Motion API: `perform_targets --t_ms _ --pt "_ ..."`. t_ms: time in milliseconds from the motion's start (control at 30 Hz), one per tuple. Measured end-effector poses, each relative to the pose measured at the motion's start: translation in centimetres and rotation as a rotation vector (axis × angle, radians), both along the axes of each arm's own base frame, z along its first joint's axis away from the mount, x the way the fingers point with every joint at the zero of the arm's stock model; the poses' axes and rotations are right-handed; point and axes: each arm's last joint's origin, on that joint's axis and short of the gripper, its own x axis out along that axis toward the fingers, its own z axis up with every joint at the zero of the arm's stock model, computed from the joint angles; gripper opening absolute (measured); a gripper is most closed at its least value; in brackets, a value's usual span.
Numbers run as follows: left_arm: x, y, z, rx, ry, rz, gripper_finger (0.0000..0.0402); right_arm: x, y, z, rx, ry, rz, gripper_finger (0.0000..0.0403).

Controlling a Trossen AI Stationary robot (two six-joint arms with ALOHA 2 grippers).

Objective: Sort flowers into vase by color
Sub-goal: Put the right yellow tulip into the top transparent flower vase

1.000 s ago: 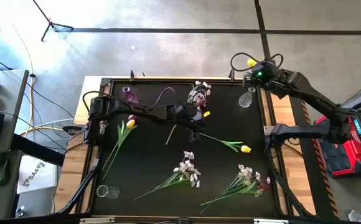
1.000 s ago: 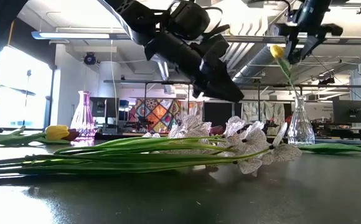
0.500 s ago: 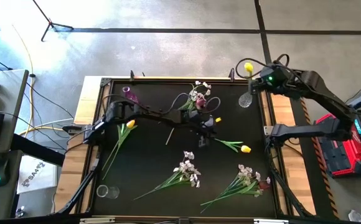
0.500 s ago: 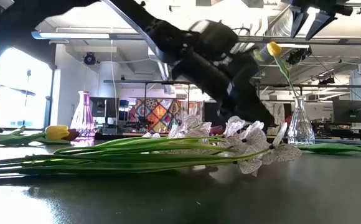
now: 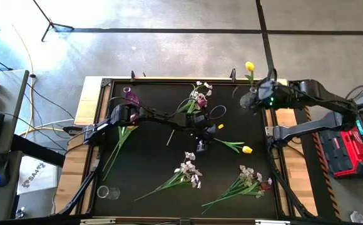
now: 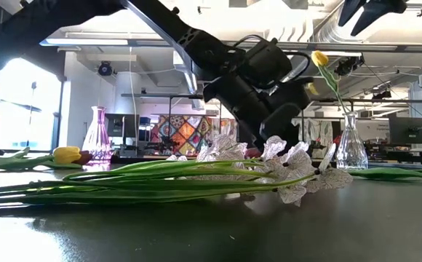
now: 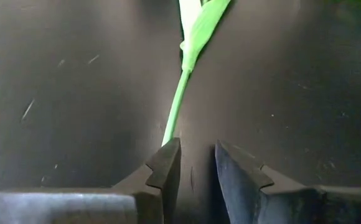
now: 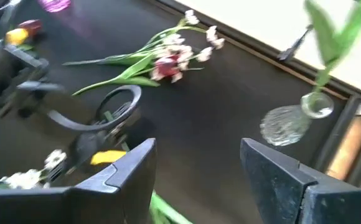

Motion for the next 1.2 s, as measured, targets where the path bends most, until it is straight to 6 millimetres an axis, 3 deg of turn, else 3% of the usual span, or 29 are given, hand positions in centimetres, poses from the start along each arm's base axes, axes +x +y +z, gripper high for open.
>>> perform_targets --t_ms 233,400,600,867,1000,1200 --pt "-0.1 0.1 -0.5 -0.004 0.021 0.046 0.0041 1.6 2.9 -0.8 -0.014 0.037 0.063 0.022" --pt "-0.4 -0.7 0.9 0.022 0.014 0.034 0.002 2.6 4.3 -1.4 -0.018 0.061 0.091 0.022" --pt "0.2 -1.2 2.0 0.086 -0.088 -0.005 0.0061 2.4 5.5 -1.6 0.02 0.059 0.097 0.0219" --pt "0.4 0.9 1.0 0.108 -0.105 0.005 0.0154 2.5 8.0 -2.5 0.124 0.141 0.174 0.0219" --pt "0.3 2.1 -0.1 0.091 -0.081 0.002 0.0158 3.1 8.8 -3.1 0.133 0.188 0.171 0.0219" --pt "0.0 2.4 -0.4 0.047 -0.053 -0.056 0.0132 4.0 9.5 -3.8 0.13 0.227 0.168 0.0219"
